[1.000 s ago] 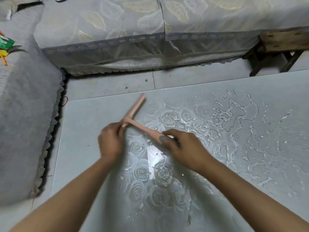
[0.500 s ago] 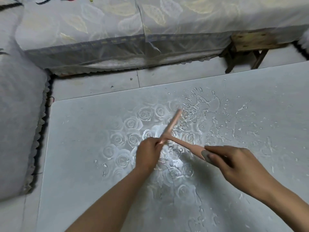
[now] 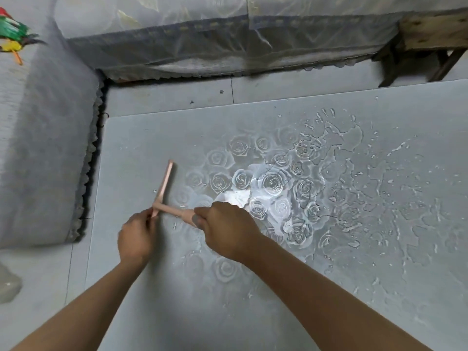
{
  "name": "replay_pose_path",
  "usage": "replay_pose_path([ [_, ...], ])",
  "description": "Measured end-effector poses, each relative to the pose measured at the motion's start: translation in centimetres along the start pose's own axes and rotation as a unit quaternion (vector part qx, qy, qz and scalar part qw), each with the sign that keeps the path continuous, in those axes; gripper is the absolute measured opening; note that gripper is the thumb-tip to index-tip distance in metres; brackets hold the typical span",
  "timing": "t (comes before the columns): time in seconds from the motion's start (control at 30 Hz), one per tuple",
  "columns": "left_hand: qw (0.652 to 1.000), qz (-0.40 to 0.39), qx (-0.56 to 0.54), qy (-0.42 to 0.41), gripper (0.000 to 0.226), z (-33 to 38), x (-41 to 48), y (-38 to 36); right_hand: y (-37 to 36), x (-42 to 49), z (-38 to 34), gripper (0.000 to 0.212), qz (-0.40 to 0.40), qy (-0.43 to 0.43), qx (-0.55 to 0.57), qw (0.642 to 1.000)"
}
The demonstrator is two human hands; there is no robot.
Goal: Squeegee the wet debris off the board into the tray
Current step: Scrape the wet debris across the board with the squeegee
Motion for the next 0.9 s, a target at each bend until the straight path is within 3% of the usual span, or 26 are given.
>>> replay_pose_path([
  [0.2, 0.995, 0.01, -0.002, -0.104, 0.026, 8.4, -2.0, -3.0, 3.0, -5.2, 6.6, 0.025, 0.014, -0.05, 0.013, 0.999],
  [0.47, 0.979, -0.099, 0.0, -0.177, 0.03, 20.4, -5.2, -9.3, 8.8, -14.5, 14.0, 0.023, 0.056, -0.148, 0.0, 0.987],
  [0.57, 0.969, -0.143, -0.046, -0.197, 0.029, 21.5, -6.4, -9.9, 9.6, -16.4, 14.0, 0.021, 0.06, -0.151, -0.025, 0.986],
  [0.73, 0.957, -0.107, -0.148, -0.226, 0.027, 19.9, -10.0, -5.8, 11.0, -20.0, 11.8, 0.027, 0.067, -0.128, -0.021, 0.989],
  [0.9, 0.964, -0.122, -0.136, -0.194, 0.031, 15.4, -12.8, -3.3, 11.0, -21.3, 8.8, 0.027, 0.091, -0.109, -0.038, 0.989],
])
Point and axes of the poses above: each hand's wrist, its own x-axis towards the middle knuckle, its own y-axis out of the back of the hand, z = x × y, the point moved 8 cm from there along x, towards the middle knuckle, and after that the axes turned 9 degrees about -z, right-handed, at the moved point
